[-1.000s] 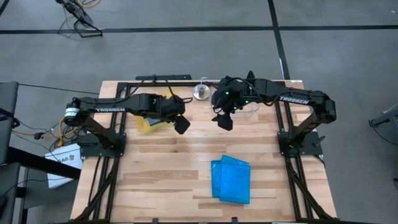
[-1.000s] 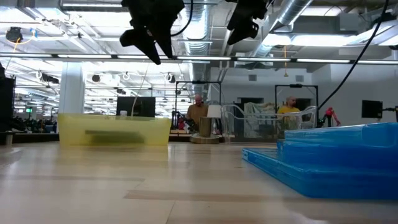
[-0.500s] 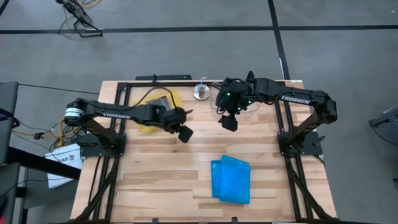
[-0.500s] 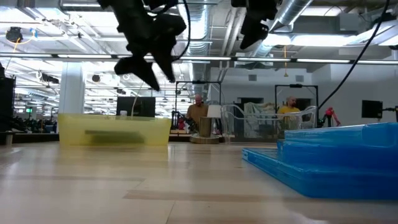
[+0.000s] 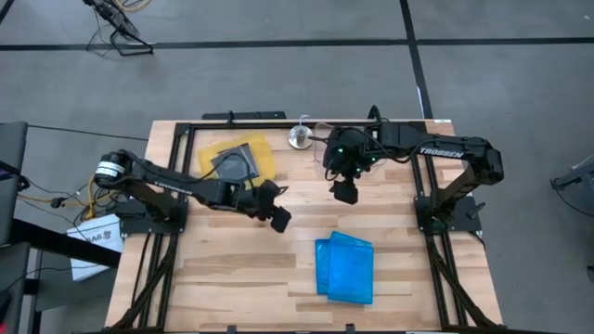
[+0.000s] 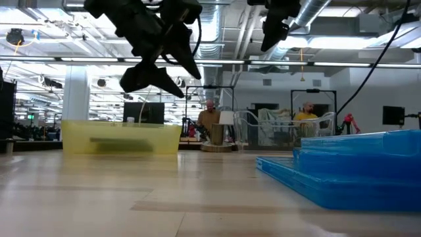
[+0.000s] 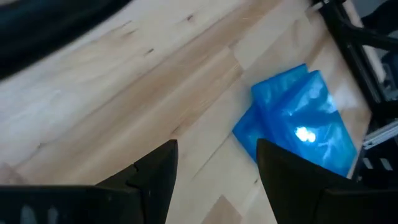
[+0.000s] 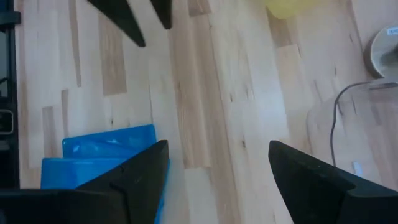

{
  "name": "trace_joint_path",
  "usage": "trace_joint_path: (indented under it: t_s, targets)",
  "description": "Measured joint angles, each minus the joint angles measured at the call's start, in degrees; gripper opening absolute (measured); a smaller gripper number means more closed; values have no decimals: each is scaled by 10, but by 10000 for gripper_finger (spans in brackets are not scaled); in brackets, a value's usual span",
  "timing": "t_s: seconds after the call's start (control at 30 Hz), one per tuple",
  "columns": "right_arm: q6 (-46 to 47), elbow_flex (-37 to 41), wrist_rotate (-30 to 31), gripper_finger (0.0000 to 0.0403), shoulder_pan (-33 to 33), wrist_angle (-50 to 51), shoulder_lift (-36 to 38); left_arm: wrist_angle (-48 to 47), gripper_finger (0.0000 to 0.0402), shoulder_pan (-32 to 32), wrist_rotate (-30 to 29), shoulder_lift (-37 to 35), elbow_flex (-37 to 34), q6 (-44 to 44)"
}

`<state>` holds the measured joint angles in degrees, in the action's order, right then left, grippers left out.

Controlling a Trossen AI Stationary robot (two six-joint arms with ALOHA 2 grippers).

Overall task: Pick & place jewel cases by type
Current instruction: Put the top blue CD case into the transparent bin

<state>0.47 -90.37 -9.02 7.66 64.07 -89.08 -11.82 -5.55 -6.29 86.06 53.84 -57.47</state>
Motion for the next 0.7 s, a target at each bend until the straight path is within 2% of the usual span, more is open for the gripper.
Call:
trace_joint_path:
  t_s: [0.07,0.27,0.37,0.5,0.7]
  targets:
    - [11,0,2,270,-4,0,0,13,210,-14,-16,0,-8,-11]
    - [56,0,7,270,-20,5,0,142,210,-30,-16,2,-53,-16]
    - [105,2,57,270,-33,12,0,196,210,-29,11,2,-84,-18]
    - [246,39,123,270,-55,13,0,226,210,-25,76,2,-122,-41]
    - [436,108,107,270,-109,28,3,232,210,-29,135,2,-143,-61]
